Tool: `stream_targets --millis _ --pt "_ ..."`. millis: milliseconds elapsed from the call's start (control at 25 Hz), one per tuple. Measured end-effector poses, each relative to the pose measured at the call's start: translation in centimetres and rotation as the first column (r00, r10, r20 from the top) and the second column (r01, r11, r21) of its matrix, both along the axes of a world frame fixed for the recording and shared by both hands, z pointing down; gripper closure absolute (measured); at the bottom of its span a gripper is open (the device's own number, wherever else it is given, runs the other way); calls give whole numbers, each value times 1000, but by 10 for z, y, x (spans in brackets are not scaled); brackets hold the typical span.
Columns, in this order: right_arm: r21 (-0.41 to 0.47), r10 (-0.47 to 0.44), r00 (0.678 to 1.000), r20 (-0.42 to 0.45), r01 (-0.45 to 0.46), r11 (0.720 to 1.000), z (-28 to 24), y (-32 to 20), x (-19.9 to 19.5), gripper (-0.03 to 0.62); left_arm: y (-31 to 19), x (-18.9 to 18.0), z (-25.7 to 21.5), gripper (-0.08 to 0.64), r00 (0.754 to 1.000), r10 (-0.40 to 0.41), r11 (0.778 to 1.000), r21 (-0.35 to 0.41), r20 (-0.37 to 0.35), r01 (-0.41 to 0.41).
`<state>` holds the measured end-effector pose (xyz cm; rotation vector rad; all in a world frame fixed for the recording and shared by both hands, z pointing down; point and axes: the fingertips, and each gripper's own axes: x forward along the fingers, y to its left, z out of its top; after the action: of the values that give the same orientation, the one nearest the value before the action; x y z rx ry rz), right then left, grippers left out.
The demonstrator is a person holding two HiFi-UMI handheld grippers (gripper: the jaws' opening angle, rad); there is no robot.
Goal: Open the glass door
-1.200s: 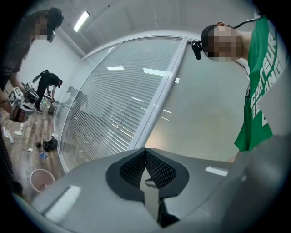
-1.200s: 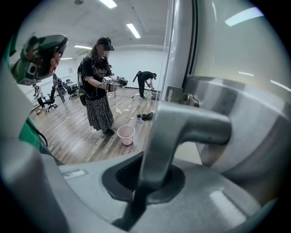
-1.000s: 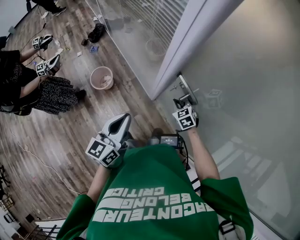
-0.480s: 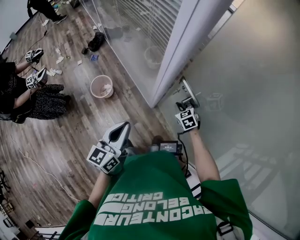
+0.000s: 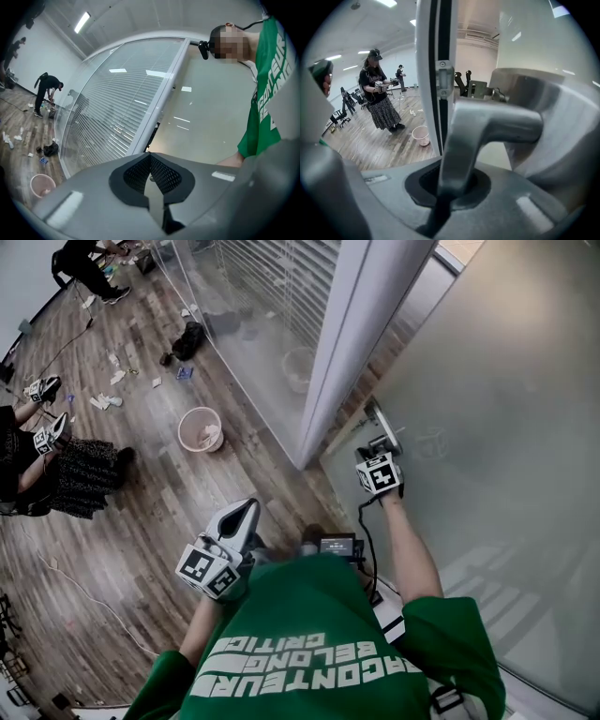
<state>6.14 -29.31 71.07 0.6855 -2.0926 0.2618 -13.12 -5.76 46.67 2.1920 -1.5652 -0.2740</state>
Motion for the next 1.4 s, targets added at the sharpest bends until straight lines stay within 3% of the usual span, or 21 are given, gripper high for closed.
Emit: stream_targets --millis 160,360,600,1000,1400 --pt "-47 68 997 -38 -70 996 8 -16 21 600 -2 5 5 543 1000 -1 1000 -1 4 1" --pt "-116 106 983 -150 -124 985 7 -27 49 600 -3 12 5 543 1000 -3 1000 2 1 3" --pt "-138 160 960 -231 -195 971 7 -51 77 600 -10 19 5 543 1000 -4 1000 16 3 4" --pt "-201 168 908 -384 -260 944 3 -80 129 598 -20 28 7 543 1000 -6 1000 18 3 6" --pt "-212 206 895 -396 -308 927 10 -120 178 598 -46 62 13 543 999 32 999 22 21 -32"
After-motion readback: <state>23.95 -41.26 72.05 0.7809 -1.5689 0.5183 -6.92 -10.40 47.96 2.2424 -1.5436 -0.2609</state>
